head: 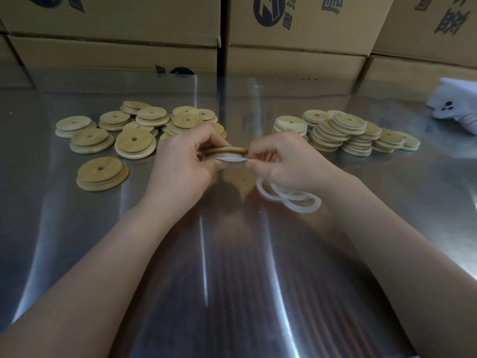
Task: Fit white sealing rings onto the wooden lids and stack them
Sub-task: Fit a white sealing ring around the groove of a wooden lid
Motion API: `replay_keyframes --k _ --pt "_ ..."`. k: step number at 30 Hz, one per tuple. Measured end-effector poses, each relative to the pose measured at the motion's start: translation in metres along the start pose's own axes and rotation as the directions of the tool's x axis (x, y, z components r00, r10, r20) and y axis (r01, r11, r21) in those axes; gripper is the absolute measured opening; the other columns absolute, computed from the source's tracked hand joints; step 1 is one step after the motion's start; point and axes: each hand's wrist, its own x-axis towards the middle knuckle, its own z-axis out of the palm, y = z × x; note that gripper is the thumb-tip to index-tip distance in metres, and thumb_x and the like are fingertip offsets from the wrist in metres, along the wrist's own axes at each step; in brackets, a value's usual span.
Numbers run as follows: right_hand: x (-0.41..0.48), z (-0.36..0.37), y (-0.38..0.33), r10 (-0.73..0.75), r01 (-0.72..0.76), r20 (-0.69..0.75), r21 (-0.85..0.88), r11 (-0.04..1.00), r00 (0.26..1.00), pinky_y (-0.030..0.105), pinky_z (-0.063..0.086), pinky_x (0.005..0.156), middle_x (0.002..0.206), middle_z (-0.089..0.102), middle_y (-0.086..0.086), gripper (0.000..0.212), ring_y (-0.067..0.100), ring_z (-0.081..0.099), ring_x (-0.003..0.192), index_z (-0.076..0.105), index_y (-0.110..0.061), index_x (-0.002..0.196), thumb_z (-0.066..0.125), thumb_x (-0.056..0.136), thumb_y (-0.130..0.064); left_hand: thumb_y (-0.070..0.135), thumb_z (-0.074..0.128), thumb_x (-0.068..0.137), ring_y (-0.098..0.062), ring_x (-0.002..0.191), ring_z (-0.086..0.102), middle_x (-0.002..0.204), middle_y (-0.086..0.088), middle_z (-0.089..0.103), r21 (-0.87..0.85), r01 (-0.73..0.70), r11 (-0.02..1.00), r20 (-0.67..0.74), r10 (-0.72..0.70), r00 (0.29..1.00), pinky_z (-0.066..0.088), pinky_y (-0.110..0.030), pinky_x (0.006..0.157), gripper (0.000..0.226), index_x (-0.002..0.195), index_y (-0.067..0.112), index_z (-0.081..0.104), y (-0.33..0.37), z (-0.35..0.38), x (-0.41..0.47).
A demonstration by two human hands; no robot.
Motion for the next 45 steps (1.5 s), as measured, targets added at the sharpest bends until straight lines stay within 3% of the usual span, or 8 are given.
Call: replay_keyframes --k 6,11,15,19,25,31,35,45 --pt "0.001 0.000 0.001 0.023 -0.023 0.038 0.009 1.000 0.999 0.035 0.042 0.059 0.056 0.049 -0.006 0.028 0.016 0.049 0.064 0.055 -0.018 0.062 0.064 0.089 -0.019 0.001 0.079 0.075 0.008 0.084 0.060 0.085 0.014 0.068 0.010 -0.022 1.000 -0.002 0.022 1.000 0.043 -0.002 0.073 0.023 0.087 0.020 0.072 -0.005 0.000 0.001" --pt "0.000 0.000 0.002 -0.032 0.032 0.017 -0.020 0.999 0.999 0.039 0.047 0.060 0.060 0.055 0.004 0.024 0.023 0.053 0.063 0.061 -0.008 0.065 0.064 0.087 -0.018 -0.002 0.077 0.076 -0.004 0.089 0.066 0.090 0.008 0.072 -0.028 -0.043 0.999 0.010 0.043 0.999 0.052 -0.015 0.080 0.023 0.088 0.016 0.073 -0.005 0.001 0.000" --pt "0.000 0.003 0.002 -0.075 0.073 -0.019 -0.063 0.995 0.997 0.038 0.047 0.059 0.060 0.056 -0.001 0.022 0.022 0.053 0.062 0.063 -0.010 0.066 0.065 0.087 -0.017 -0.005 0.075 0.076 -0.002 0.091 0.065 0.090 0.012 0.071 -0.041 -0.040 0.998 0.003 0.040 0.999 0.052 -0.018 0.082 0.023 0.088 0.015 0.073 -0.007 0.002 0.000" --pt "0.002 0.004 0.002 -0.124 0.116 -0.052 -0.128 0.985 0.991 0.043 0.048 0.060 0.063 0.060 0.006 0.024 0.028 0.054 0.064 0.064 -0.005 0.069 0.059 0.086 -0.022 -0.010 0.070 0.075 0.000 0.094 0.065 0.093 0.016 0.069 -0.066 -0.039 0.997 -0.009 0.039 0.999 0.052 -0.018 0.086 0.026 0.087 0.013 0.070 -0.008 0.002 0.000" --pt "0.002 0.004 0.001 -0.160 0.143 -0.073 -0.194 0.971 0.984 0.044 0.049 0.062 0.068 0.062 0.008 0.023 0.028 0.056 0.068 0.067 -0.004 0.073 0.063 0.088 -0.021 -0.011 0.066 0.072 -0.002 0.097 0.065 0.094 0.014 0.068 -0.089 -0.046 0.995 -0.008 0.046 0.999 0.052 -0.020 0.088 0.030 0.084 0.016 0.066 -0.006 0.002 -0.001" --pt "0.000 0.007 -0.002 -0.204 0.159 -0.244 -0.194 0.968 0.948 0.042 0.050 0.058 0.068 0.062 0.004 0.011 0.022 0.056 0.064 0.069 -0.006 0.074 0.071 0.082 -0.013 -0.012 0.064 0.072 -0.001 0.094 0.064 0.090 0.017 0.067 -0.100 -0.018 0.995 -0.054 0.012 0.998 0.051 -0.018 0.086 0.039 0.075 0.026 0.059 -0.004 0.003 -0.002" --pt "0.001 0.010 -0.006 -0.232 0.190 -0.317 -0.160 0.969 0.920 0.046 0.049 0.059 0.074 0.064 0.006 0.004 0.023 0.058 0.068 0.069 -0.004 0.081 0.070 0.082 -0.008 -0.010 0.069 0.073 -0.001 0.092 0.064 0.089 0.014 0.068 -0.135 0.004 0.991 -0.091 -0.016 0.996 0.053 -0.023 0.086 0.032 0.078 0.021 0.062 -0.007 0.004 -0.001" --pt "0.002 0.012 -0.004 -0.215 0.203 -0.345 -0.069 0.977 0.914 0.042 0.049 0.062 0.076 0.067 0.005 0.004 0.017 0.057 0.069 0.073 -0.004 0.076 0.073 0.078 0.000 -0.007 0.075 0.073 -0.009 0.092 0.066 0.089 0.009 0.070 -0.140 0.023 0.990 -0.123 -0.040 0.992 0.055 -0.031 0.087 0.046 0.074 0.035 0.057 -0.009 0.006 0.001"
